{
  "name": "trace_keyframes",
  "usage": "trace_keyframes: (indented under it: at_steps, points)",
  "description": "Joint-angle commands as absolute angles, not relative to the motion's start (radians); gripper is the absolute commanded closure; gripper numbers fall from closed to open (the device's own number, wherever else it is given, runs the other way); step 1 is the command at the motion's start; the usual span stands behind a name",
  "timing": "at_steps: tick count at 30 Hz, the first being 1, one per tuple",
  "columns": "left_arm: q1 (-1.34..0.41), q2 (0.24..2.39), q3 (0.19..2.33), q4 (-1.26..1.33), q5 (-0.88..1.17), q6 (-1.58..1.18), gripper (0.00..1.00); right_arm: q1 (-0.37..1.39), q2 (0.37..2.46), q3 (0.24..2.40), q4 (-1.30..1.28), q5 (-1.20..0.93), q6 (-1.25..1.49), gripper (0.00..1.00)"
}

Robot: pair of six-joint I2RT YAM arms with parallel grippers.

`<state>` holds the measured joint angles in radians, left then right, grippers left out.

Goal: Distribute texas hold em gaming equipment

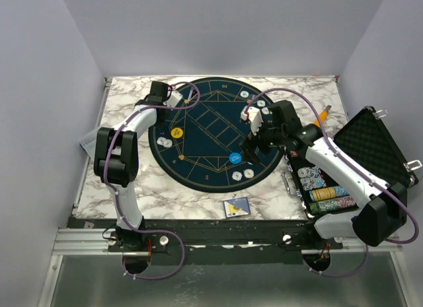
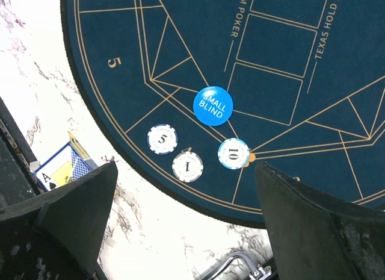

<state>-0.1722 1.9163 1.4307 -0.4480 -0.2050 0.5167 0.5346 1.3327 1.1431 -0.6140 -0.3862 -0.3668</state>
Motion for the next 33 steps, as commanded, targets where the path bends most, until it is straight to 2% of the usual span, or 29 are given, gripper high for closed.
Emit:
trace_keyframes:
  at_steps: [1, 23, 26, 31, 33]
  points:
    - [-0.174, 1.963, 1.468, -0.464, -0.279, 0.535, 0.97, 0.528, 1.323, 1.145, -0.606, -0.422, -0.363, 0.0]
    - [-0.21, 2.03, 1.473, -0.498, -0.174, 0.465, 0.9, 0.528, 1.37, 1.167, -0.627, -0.437, -0.371, 0.0]
    - [-0.212, 2.012, 1.466, -0.507, -0.15, 0.454, 0.74, 0.529, 1.372, 1.169, -0.628, -0.438, -0.372, 0.0]
    - [-0.212, 1.982, 1.469, -0.544, -0.11, 0.452, 0.54, 0.528, 1.376, 1.178, -0.635, -0.442, -0.374, 0.0]
    - [-0.21, 1.952, 1.482, -0.575, -0.067, 0.433, 0.49, 0.53, 1.374, 1.182, -0.637, -0.439, -0.374, 0.0]
